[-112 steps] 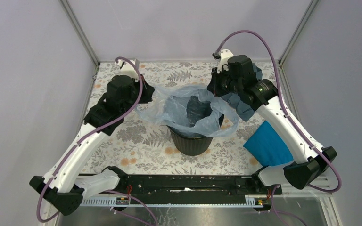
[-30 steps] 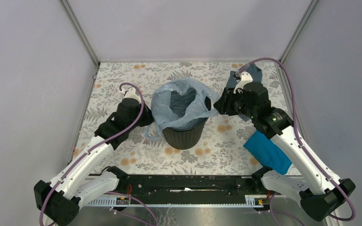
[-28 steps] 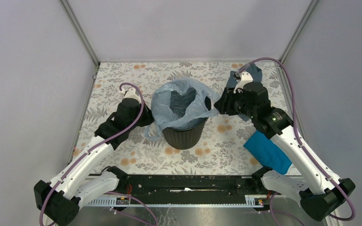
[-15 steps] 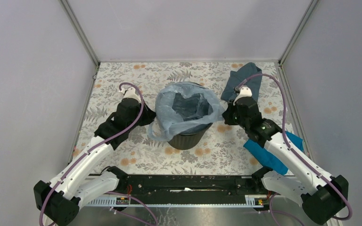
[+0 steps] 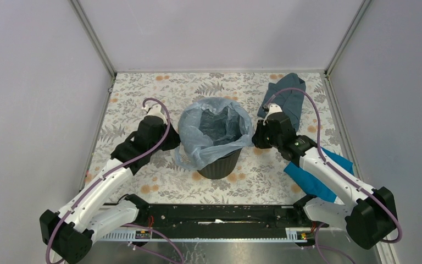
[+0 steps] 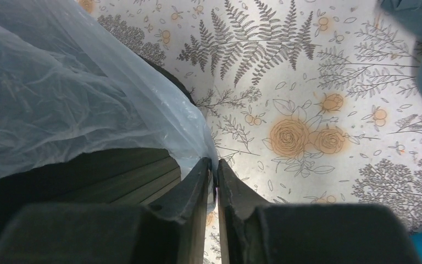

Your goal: Put the trash bags into the trash bin

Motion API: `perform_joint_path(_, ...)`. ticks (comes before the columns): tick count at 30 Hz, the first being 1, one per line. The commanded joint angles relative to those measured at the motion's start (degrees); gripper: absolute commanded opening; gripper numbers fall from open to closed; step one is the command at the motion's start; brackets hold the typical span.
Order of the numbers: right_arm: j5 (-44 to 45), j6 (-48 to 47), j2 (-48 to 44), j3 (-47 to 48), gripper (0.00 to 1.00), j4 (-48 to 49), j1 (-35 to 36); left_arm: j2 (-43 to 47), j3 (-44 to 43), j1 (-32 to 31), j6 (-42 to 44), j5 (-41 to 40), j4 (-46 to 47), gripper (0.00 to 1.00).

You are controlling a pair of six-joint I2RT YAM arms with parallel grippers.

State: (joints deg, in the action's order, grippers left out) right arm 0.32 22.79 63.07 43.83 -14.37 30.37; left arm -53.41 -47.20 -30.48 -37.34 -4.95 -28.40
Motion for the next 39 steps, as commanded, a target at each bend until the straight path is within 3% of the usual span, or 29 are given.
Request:
perform_joint_path(1, 3.73, -4.17, 0.42, 5.22, 0.21, -4.83, 0.2, 4.65, -1.14, -0.02, 1.51, -0.13, -2.89, 0.25)
perform_joint_path(4, 4.25, -3.48, -2.69, 7.06, 0.37, -8.75, 0.18, 7.76, -2.33, -0.01, 1.69, 1.05, -5.93, 0.5)
perform_joint_path(9, 3.62, -3.18, -4.66, 14.58, 0.57, -19.92, 0.16, 6.73, -6.71, -0.02, 2.03, 0.28, -14.13, 0.73)
perform_joint_path(12, 6.95, -3.37, -6.57, 18.53, 0.79, -25.82, 0.2, 6.06, -10.87, -0.02, 1.85, -0.91, -20.36, 0.97)
perform_joint_path(13, 7.21, -3.14, -7.18, 19.77, 0.86, -27.2, 0.19, 6.41, -11.94, 0.03, 1.5, -1.4, -22.07, 0.99)
perform_joint_path(17, 2.92, -1.65, -9.3, 22.59, 0.97, -29.25, 0.18, 9.29, -12.71, -0.03, -0.92, 1.83, -25.0, 0.99)
perform_joint_path(21, -5.28, -3.81, -14.59, 19.53, 0.99, -23.54, 0.16, 13.85, -5.76, -0.01, -4.34, 16.22, -18.06, 0.99)
perform_joint_path(24, -13.03, -6.54, -18.91, 16.71, 0.98, -18.2, 0.19, 17.54, 0.38, -0.03, -7.25, 25.37, -10.92, 0.99)
perform_joint_path(27, -24.83, -9.07, -21.67, 10.73, 0.96, -9.82, 0.2, 18.84, 2.48, -0.02, -7.48, 26.71, -10.61, 0.98)
perform_joint_path(30, -33.23, -9.78, -22.65, 5.78, 0.87, -3.56, 0.16, 17.59, 3.29, -0.02, -7.18, 26.36, -12.05, 0.91)
perform_joint_path(33, -34.39, -9.8, -24.83, 0.15, 0.84, 4.02, 0.17, 16.53, 4.56, -0.02, -7.28, 26.39, -11.99, 0.82)
perform_joint_path(35, -31.26, -10.38, -25.83, -2.65, 0.83, 7.75, 0.19, 16.45, 5.01, -0.02, -6.86, 25.0, -11.94, 0.79)
perform_joint_path(39, -24.46, -13.92, -26.02, -5.65, 0.79, 12.16, 0.13, 14.94, 6.25, -0.02, -6.13, 22.4, -11.71, 0.65)
